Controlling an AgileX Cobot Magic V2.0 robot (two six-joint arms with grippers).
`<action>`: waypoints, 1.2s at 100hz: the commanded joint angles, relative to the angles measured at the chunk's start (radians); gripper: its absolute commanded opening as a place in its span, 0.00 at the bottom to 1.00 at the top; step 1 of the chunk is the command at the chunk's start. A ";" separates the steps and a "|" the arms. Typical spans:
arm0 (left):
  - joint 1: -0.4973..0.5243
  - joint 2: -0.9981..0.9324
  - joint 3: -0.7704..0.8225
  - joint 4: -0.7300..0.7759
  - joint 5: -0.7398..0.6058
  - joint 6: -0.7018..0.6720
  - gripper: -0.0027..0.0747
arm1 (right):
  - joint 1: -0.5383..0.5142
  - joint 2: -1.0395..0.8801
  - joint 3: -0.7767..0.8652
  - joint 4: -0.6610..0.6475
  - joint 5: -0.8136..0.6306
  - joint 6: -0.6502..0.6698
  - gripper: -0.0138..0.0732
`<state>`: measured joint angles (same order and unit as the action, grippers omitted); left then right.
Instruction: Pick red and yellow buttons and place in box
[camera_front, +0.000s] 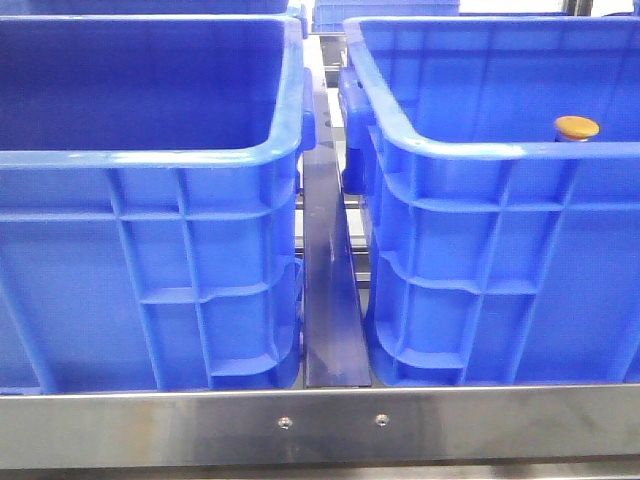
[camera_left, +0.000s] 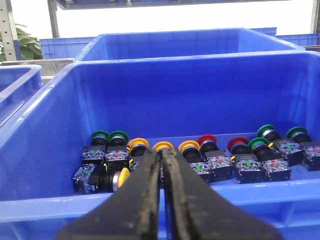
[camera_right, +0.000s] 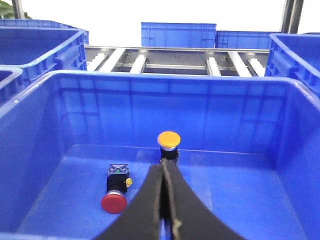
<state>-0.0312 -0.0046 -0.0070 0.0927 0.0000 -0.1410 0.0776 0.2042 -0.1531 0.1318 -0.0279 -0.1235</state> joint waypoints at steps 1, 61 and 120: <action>0.001 -0.033 0.052 -0.009 -0.087 -0.007 0.01 | 0.001 -0.046 0.019 -0.030 -0.109 0.028 0.08; 0.001 -0.033 0.052 -0.009 -0.085 -0.007 0.01 | -0.007 -0.240 0.161 -0.030 -0.133 0.050 0.08; 0.001 -0.033 0.052 -0.009 -0.085 -0.007 0.01 | -0.007 -0.240 0.161 -0.030 -0.132 0.050 0.08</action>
<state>-0.0312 -0.0046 -0.0070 0.0927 -0.0053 -0.1410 0.0764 -0.0111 0.0272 0.1115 -0.0786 -0.0723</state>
